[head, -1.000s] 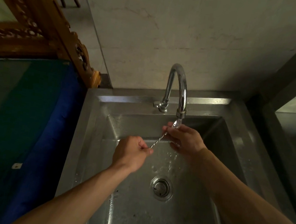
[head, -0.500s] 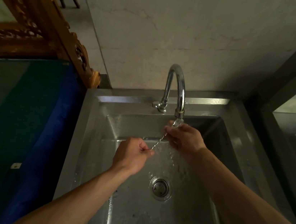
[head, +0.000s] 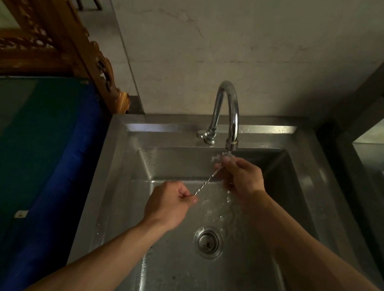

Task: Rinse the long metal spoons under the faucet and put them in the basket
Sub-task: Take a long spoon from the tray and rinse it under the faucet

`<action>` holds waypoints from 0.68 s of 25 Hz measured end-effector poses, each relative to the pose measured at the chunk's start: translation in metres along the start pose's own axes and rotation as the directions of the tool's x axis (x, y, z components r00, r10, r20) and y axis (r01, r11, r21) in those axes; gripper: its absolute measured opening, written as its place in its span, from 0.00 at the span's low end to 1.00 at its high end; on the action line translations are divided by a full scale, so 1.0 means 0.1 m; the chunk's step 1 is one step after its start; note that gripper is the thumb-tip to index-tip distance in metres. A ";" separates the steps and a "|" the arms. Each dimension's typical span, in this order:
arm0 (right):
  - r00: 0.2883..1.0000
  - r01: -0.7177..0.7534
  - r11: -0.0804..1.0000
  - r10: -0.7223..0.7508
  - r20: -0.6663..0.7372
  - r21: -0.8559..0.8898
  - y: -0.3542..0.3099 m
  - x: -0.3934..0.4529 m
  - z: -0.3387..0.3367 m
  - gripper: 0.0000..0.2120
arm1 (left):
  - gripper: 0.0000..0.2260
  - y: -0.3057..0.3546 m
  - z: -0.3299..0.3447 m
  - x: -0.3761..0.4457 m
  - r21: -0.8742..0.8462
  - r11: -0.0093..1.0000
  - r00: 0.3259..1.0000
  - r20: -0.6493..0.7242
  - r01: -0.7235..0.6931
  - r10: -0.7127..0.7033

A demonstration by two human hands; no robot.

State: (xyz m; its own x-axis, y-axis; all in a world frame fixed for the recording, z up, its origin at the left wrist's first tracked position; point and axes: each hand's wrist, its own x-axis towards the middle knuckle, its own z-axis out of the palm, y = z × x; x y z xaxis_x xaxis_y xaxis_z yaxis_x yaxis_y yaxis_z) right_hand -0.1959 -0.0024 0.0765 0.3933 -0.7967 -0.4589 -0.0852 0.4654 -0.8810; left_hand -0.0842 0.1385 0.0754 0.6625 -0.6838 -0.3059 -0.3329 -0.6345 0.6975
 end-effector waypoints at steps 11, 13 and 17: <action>0.999 -0.023 0.998 0.022 -0.023 -0.058 -0.02 0.03 0.04 0.08 | 0.10 0.06 0.05 -0.02 -0.029 1.000 1.000 -0.006 -0.008 0.008; 1.000 -0.009 0.996 0.009 -0.005 -0.089 -0.01 0.03 0.02 0.07 | 0.10 0.08 0.05 0.00 -0.020 1.000 1.000 -0.006 0.000 0.000; 0.985 -0.016 0.994 0.034 0.167 -0.110 -0.05 -0.02 -0.04 0.13 | 0.11 0.05 0.07 -0.01 -0.001 1.000 1.000 -0.006 0.009 -0.009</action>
State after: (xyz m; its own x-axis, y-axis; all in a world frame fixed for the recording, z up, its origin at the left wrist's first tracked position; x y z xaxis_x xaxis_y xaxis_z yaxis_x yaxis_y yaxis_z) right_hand -0.2002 -0.0051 0.0814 0.5372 -0.7051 -0.4629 -0.1912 0.4327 -0.8810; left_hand -0.0913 0.1329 0.0743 0.6695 -0.6760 -0.3078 -0.3265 -0.6401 0.6955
